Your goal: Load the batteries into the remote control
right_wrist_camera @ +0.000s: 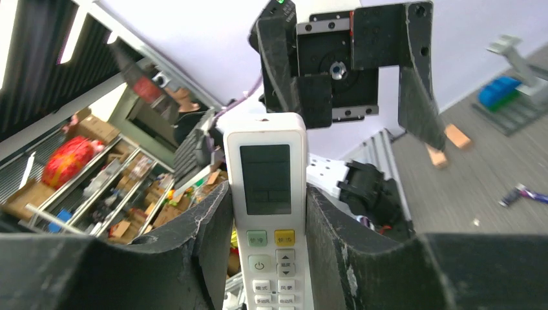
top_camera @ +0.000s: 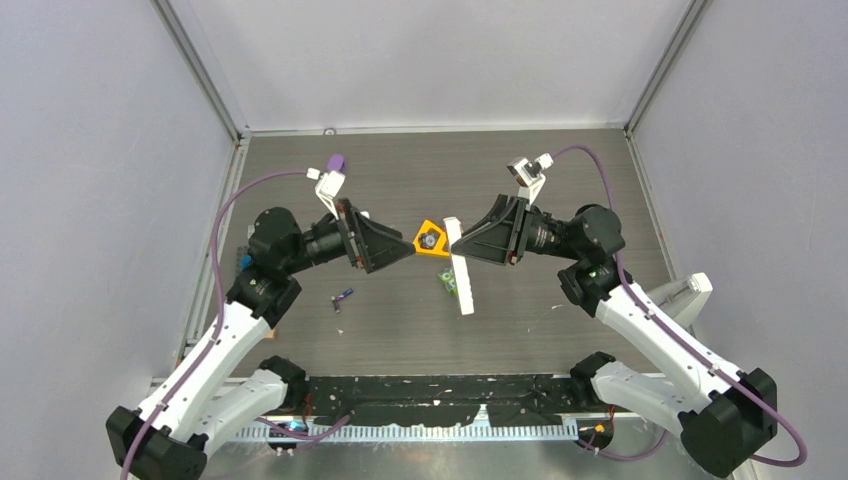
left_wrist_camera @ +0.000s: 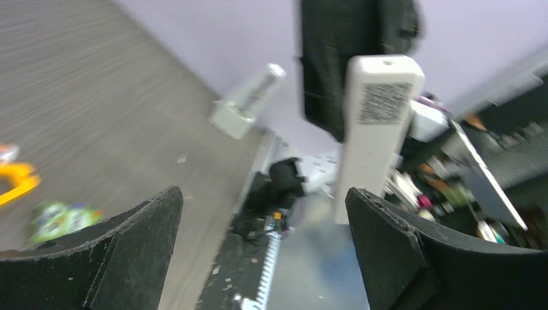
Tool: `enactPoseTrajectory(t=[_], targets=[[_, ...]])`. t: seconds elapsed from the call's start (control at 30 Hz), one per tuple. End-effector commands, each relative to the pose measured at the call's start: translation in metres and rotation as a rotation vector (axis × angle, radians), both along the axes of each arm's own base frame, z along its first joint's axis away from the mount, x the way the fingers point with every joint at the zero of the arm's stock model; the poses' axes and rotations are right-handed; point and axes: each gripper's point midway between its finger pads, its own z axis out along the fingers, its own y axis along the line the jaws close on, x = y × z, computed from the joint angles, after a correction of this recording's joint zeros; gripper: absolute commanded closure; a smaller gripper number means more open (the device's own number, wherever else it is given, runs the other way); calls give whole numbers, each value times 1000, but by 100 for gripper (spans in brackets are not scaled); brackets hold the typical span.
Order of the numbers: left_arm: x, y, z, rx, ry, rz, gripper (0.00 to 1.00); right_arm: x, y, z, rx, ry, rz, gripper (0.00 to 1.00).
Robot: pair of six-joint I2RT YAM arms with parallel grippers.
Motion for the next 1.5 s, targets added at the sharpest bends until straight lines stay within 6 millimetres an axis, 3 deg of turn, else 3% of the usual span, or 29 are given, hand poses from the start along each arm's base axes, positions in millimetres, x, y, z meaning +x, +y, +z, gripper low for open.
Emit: enactPoseTrajectory(t=[0.0, 0.13, 0.33, 0.47, 0.8, 0.93, 1.1, 1.17, 1.2, 1.3, 1.37, 1.47], targets=[[-72, -13, 63, -183, -243, -296, 1, -32, -2, 57, 158, -100, 113, 69], [-76, -16, 75, -235, -240, -260, 0, -30, 5, 61, 177, -104, 113, 69], [-64, -29, 66, -250, -150, -204, 1, -20, 15, 52, 152, -103, 70, 69], [-60, -45, 57, -219, -70, -230, 13, -15, 23, 43, 122, -102, 52, 69], [-64, -58, 52, -182, -61, -280, 25, 4, 33, 22, 18, -120, -54, 69], [-60, -62, 47, -169, -43, -286, 46, 7, 35, 19, 4, -114, -62, 68], [-53, -65, 39, -131, -31, -262, 84, 13, 36, 14, -29, -108, -86, 65], [-49, -66, 34, -108, -22, -242, 95, 15, 36, 12, -41, -107, -103, 59], [-47, -66, 32, -100, -20, -231, 99, 18, 35, 10, -55, -102, -118, 49], [-38, -65, 24, -63, -1, -177, 100, 23, 31, 3, -82, -109, -171, 22], [-32, -62, 21, -40, 10, -134, 100, 27, 26, -2, -114, -127, -218, 11], [-17, -55, 11, 18, 37, -26, 100, 32, 15, -14, -199, -159, -296, 2]])
